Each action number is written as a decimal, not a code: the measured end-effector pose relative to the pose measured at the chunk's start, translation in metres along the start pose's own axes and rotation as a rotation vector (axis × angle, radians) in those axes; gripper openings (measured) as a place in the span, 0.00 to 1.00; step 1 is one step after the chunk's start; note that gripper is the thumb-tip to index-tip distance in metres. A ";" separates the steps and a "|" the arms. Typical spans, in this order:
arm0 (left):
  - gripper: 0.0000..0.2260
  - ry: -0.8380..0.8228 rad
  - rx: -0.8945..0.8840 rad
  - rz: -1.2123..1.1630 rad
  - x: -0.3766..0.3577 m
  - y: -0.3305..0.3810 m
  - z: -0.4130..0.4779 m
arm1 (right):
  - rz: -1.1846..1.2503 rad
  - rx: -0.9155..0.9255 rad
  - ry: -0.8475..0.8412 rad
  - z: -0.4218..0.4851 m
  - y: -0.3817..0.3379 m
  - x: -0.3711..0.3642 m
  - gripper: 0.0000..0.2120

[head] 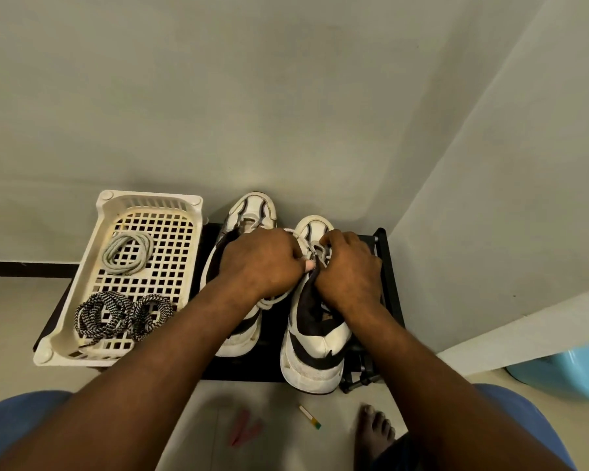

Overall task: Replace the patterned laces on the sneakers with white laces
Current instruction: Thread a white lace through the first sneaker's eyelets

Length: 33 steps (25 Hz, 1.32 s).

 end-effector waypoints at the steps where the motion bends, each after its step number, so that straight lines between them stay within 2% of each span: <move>1: 0.14 -0.020 0.021 -0.022 -0.003 0.001 0.000 | 0.003 0.000 0.003 0.000 0.001 0.000 0.21; 3: 0.14 -0.036 0.070 -0.097 -0.012 -0.001 0.002 | 0.011 -0.005 0.018 0.001 0.002 0.000 0.20; 6: 0.18 0.059 0.166 -0.185 -0.016 -0.005 0.001 | 0.007 -0.003 0.028 0.000 0.000 -0.001 0.20; 10: 0.10 0.157 0.196 -0.059 -0.017 0.000 -0.007 | 0.013 -0.009 0.034 0.001 0.001 -0.002 0.20; 12: 0.08 0.222 0.202 -0.136 -0.015 -0.002 -0.004 | 0.016 -0.008 0.044 0.000 0.001 -0.002 0.19; 14: 0.06 0.271 0.197 -0.353 -0.007 -0.002 0.001 | 0.015 -0.001 0.053 0.000 0.000 -0.003 0.19; 16: 0.08 0.229 0.255 -0.800 0.006 -0.001 0.003 | 0.013 -0.002 0.063 0.001 0.001 -0.003 0.18; 18: 0.10 0.118 0.303 -1.252 0.023 0.000 -0.001 | 0.019 -0.005 0.082 0.002 0.001 -0.002 0.17; 20: 0.09 0.017 0.292 -1.395 0.036 -0.001 -0.005 | 0.030 -0.003 0.087 0.003 0.001 -0.001 0.17; 22: 0.08 -0.008 0.335 -1.296 0.036 -0.009 -0.007 | 0.028 0.010 0.064 0.002 0.000 -0.002 0.18; 23: 0.08 0.028 0.356 -1.164 0.034 -0.014 -0.005 | 0.021 0.015 0.051 0.002 -0.001 -0.003 0.18; 26: 0.07 0.255 0.211 -0.527 0.037 -0.026 0.004 | 0.027 0.013 0.034 0.001 -0.002 -0.005 0.19; 28: 0.06 0.298 0.098 -0.170 0.033 -0.028 0.005 | 0.070 0.008 0.008 0.002 -0.002 -0.004 0.20; 30: 0.05 0.315 0.017 -0.030 0.024 -0.025 0.009 | 0.115 0.020 -0.074 0.003 0.001 -0.002 0.25; 33: 0.15 0.288 -0.175 0.145 0.000 -0.012 0.018 | 0.089 0.069 -0.238 0.002 0.003 0.001 0.32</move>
Point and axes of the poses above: each hand's wrist, its own z-axis towards the middle knuckle, its own x-axis out of the back of the hand, y = z × x, the point moved 6 cm from there along z, towards the middle knuckle, and after that the axes turned 13 degrees about y, right-handed, at the moved point
